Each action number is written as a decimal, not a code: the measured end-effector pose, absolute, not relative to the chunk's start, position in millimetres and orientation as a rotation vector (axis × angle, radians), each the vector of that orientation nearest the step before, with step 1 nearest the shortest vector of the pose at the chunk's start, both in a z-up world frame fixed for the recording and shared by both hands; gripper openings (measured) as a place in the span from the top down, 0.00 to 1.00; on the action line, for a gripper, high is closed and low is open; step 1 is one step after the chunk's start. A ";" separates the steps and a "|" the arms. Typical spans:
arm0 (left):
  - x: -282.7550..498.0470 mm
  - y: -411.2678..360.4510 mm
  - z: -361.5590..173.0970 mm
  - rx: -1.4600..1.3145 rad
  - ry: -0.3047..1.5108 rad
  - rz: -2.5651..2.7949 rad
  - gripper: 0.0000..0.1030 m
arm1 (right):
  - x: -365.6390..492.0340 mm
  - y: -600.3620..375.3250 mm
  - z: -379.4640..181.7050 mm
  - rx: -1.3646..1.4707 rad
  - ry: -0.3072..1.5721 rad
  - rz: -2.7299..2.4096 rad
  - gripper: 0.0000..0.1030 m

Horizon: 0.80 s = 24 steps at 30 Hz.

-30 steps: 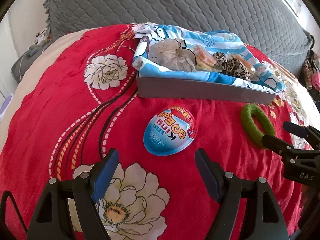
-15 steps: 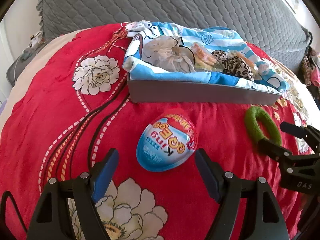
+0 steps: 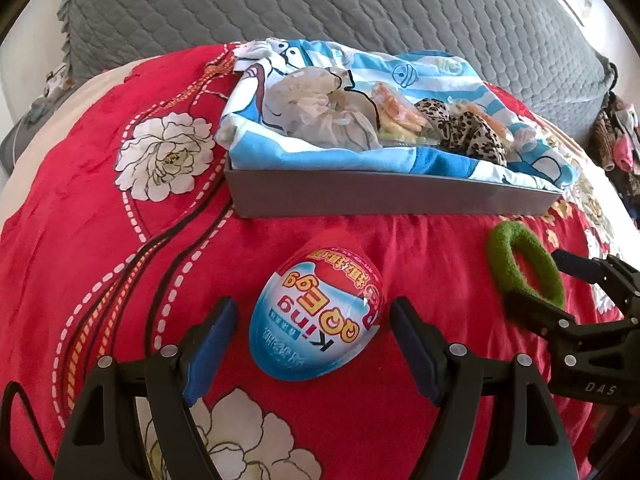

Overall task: Organize objects
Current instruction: 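Move the left tool toward the toy egg while the right tool approaches the green ring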

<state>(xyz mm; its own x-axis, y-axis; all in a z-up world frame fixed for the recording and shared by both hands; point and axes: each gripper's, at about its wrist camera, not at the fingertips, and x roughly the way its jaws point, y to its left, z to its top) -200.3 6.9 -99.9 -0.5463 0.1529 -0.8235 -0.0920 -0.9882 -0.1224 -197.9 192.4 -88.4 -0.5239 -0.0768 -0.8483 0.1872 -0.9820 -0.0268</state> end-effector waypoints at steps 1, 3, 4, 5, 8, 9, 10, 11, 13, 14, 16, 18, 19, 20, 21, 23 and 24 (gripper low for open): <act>-201.2 7.2 -100.3 -1.417 -0.098 2.643 0.23 | -198.4 192.3 -88.9 1.444 0.173 -2.613 0.16; -202.6 7.0 -101.1 -1.415 -0.105 2.642 0.23 | -198.9 191.6 -89.6 1.441 0.182 -2.609 0.16; -203.1 6.3 -101.8 -1.416 -0.116 2.639 0.23 | -199.3 191.2 -90.3 1.439 0.190 -2.610 0.16; -204.1 6.7 -102.7 -1.419 -0.117 2.635 0.23 | -199.7 190.9 -91.2 1.437 0.198 -2.610 0.16; -204.9 9.5 -103.7 -1.406 -0.088 2.635 0.23 | -200.1 191.4 -93.3 1.435 0.199 -2.609 0.16; -205.3 10.5 -104.1 -1.404 -0.082 2.635 0.23 | -200.3 191.6 -93.6 1.431 0.199 -2.609 0.16; -205.3 10.9 -104.4 -1.403 -0.082 2.633 0.23 | -200.4 191.6 -93.9 1.428 0.201 -2.610 0.16; -205.5 11.2 -104.3 -1.398 -0.086 2.629 0.23 | -200.7 191.7 -94.4 1.427 0.201 -2.609 0.16; -205.7 11.3 -104.4 -1.398 -0.088 2.625 0.23 | -201.3 192.0 -95.6 1.425 0.201 -2.603 0.18; -205.8 11.6 -104.3 -1.394 -0.086 2.624 0.23 | -201.3 191.9 -95.8 1.423 0.200 -2.602 0.20; -205.8 12.3 -104.6 -1.393 -0.082 2.621 0.23 | -202.3 192.4 -96.3 1.422 0.193 -2.594 0.22; -205.7 12.9 -104.8 -1.390 -0.076 2.620 0.24 | -201.9 191.7 -96.5 1.417 0.196 -2.590 0.24; -205.7 13.2 -104.8 -1.388 -0.074 2.618 0.24 | -201.5 191.4 -96.6 1.414 0.199 -2.589 0.25; -205.8 13.6 -104.9 -1.388 -0.071 2.617 0.24 | -201.5 191.1 -96.6 1.412 0.200 -2.586 0.27; -206.0 13.5 -104.8 -1.388 -0.073 2.616 0.24 | -201.3 190.3 -96.5 1.409 0.202 -2.583 0.28; -206.7 14.0 -104.6 -1.388 -0.072 2.616 0.24 | -201.3 189.3 -96.2 1.406 0.209 -2.578 0.31; -206.2 14.0 -104.6 -1.387 -0.071 2.616 0.24 | -201.2 188.6 -96.0 1.401 0.212 -2.575 0.33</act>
<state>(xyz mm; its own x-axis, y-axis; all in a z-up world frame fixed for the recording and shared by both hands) -206.2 14.0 -104.6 -0.5489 0.1798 -0.8163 -0.1355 -0.9828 -0.1254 -201.2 188.6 -96.0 -0.5296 -0.1080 -0.8414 0.2444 -0.9692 -0.0294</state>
